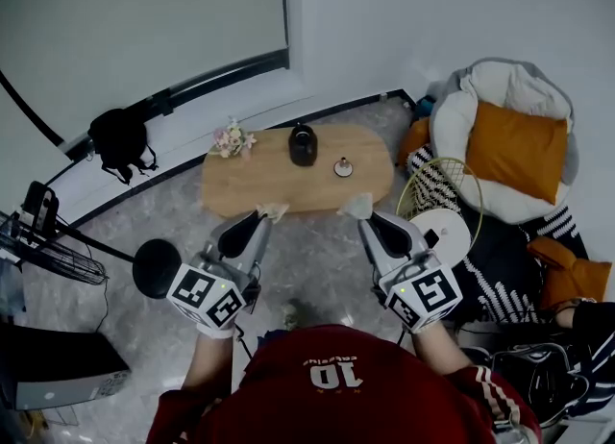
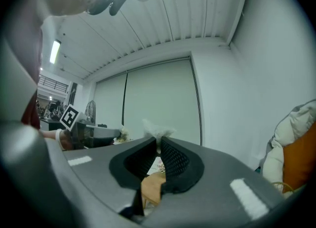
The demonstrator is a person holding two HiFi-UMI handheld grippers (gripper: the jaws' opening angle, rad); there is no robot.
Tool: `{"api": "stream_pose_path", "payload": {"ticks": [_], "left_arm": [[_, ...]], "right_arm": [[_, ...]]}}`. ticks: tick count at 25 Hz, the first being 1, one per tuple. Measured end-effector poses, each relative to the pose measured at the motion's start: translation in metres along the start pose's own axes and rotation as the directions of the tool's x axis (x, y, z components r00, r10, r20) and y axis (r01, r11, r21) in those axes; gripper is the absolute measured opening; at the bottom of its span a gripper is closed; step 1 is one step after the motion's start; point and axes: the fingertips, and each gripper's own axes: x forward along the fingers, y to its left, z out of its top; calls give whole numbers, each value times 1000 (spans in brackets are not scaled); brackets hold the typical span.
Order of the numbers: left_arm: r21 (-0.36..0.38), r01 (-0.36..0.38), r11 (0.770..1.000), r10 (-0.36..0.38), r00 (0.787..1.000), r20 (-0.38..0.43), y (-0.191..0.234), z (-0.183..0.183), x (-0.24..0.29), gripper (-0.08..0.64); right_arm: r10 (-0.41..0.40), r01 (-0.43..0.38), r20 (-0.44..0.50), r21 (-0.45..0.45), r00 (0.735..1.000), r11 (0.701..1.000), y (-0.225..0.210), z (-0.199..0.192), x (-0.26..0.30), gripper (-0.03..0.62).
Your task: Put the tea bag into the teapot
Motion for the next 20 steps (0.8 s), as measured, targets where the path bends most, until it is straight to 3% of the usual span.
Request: {"api": "stream_pose_path", "payload": {"ticks": [11,20], "left_arm": [[-2,-5,1000,5,1000,4,37,-2,-10,48],[-8,13,1000,-13,1000,19,80,6,-4,48]], "right_arm": [[-12,12,14,11,1000,1000,10,1,28,31],[8,-8,18,19,1000,1000,26,-7,82,31]]}}
